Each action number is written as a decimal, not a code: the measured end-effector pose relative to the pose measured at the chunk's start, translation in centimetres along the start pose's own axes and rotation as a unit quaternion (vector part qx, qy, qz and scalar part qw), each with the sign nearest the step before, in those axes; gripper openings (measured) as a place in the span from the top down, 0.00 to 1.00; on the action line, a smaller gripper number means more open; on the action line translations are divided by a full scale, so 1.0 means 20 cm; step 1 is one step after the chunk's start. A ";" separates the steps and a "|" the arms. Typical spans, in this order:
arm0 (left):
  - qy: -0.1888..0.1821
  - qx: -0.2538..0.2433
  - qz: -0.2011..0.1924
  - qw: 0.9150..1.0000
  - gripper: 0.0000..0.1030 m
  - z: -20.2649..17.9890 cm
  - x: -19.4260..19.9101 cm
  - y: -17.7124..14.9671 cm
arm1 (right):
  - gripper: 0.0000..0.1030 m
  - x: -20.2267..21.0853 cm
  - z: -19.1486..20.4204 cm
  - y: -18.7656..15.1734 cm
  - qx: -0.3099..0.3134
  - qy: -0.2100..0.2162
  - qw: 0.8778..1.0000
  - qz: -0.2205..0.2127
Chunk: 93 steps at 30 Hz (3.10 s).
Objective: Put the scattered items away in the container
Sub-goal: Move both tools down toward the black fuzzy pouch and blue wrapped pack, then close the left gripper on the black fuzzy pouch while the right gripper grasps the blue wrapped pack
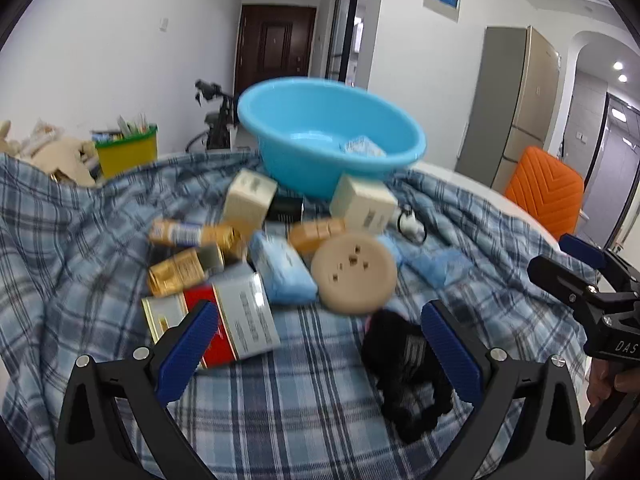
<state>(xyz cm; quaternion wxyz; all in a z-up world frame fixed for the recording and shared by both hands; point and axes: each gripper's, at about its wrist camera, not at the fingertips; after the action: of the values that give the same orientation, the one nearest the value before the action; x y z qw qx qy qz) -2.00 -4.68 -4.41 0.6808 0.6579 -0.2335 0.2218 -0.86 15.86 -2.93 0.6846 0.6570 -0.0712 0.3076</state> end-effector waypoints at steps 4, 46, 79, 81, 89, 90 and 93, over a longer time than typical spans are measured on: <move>-0.001 -0.020 0.026 0.999 0.00 -0.02 -0.03 -0.06 | 0.00 -0.03 0.01 -0.05 0.000 0.000 1.000 0.018; -0.097 -0.184 0.098 0.973 0.00 -0.40 -0.22 -0.01 | 0.00 -0.01 -0.13 -0.17 -0.029 -0.016 0.997 0.064; -0.043 -0.196 0.102 0.974 0.44 -0.46 -0.23 -0.01 | 0.00 -0.01 -0.22 -0.20 -0.055 -0.025 0.996 0.072; -0.040 -0.192 0.095 0.976 0.44 -0.44 -0.20 0.00 | 0.00 -0.02 -0.21 -0.20 -0.055 -0.023 0.996 0.072; -0.022 -0.142 0.085 0.986 0.44 -0.28 -0.15 0.03 | 0.00 -0.04 -0.16 -0.17 -0.040 -0.008 0.996 0.076; -0.022 -0.139 0.086 0.986 0.44 -0.27 -0.15 0.02 | 0.00 -0.05 -0.15 -0.17 -0.036 -0.006 0.996 0.076; -0.020 -0.125 0.095 0.987 0.44 -0.21 -0.15 -0.01 | 0.00 -0.07 -0.12 -0.15 -0.024 0.001 0.997 0.079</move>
<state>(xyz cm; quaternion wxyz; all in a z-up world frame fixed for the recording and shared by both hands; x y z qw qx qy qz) -4.15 -0.48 -6.42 0.7286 0.5467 -0.3344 0.2415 -1.21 17.79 -6.46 0.6740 0.6322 -0.1297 0.3594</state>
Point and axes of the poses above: each gripper's, at about its wrist camera, not at the fingertips, and x roughly against the way its jaws point, z to its left, y to its top, and after that the axes turned 14 degrees about y, right-handed
